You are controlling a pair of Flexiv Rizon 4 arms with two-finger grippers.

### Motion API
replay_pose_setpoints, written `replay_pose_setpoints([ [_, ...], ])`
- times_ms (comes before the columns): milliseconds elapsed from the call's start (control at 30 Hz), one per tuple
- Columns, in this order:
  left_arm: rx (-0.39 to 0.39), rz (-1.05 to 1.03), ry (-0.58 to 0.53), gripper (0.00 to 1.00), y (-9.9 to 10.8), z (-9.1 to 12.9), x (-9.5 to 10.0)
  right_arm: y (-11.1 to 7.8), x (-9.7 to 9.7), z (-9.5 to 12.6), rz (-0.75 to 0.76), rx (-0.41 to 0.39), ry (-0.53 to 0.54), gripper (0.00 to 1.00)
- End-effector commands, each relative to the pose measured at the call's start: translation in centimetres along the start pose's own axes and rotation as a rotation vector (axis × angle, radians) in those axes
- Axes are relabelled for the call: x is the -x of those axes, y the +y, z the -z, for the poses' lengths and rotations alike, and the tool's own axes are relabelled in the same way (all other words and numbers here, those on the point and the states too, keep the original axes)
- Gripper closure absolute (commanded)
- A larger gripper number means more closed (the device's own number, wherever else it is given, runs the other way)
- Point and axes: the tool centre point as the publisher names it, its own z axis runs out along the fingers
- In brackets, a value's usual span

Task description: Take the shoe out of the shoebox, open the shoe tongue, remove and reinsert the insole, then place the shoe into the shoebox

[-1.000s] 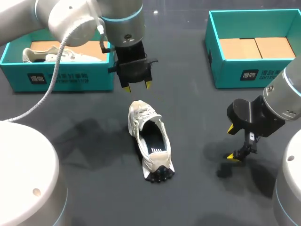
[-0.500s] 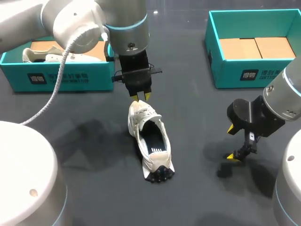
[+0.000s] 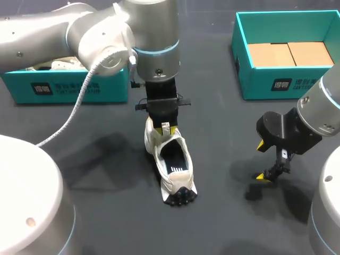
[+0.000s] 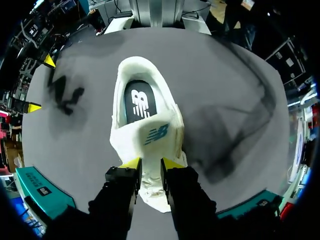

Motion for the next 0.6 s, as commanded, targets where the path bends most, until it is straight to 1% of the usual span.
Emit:
replay_pose_setpoints([
  [33,-0.027,-0.026,0.011,0.76,-0.5,-1.4,0.4,-0.1,-0.2,0.0,0.001,0.001,-0.003,0.0],
  [133,-0.023,-0.037,0.026,0.76,-1.0,-1.9,0.3,-0.1,-0.2,0.0,0.001,0.001,-0.003,0.0],
  [267,-0.01,-0.026,-0.01,0.76,-0.7,-0.8,0.0,-0.1,-0.2,0.0,0.001,0.001,-0.003,0.0],
  [333,-0.008,-0.025,-0.012,0.76,-0.7,-0.7,0.1,-0.1,-0.2,0.0,0.001,0.001,-0.003,0.0],
  [433,-0.009,-0.032,-0.002,0.76,-1.0,-1.5,0.7,-0.1,-0.2,0.0,0.001,0.001,-0.003,0.0],
  [600,-0.054,-0.062,0.017,0.76,-2.1,-3.4,1.5,-0.1,-0.2,0.0,0.001,0.001,-0.003,0.0],
])
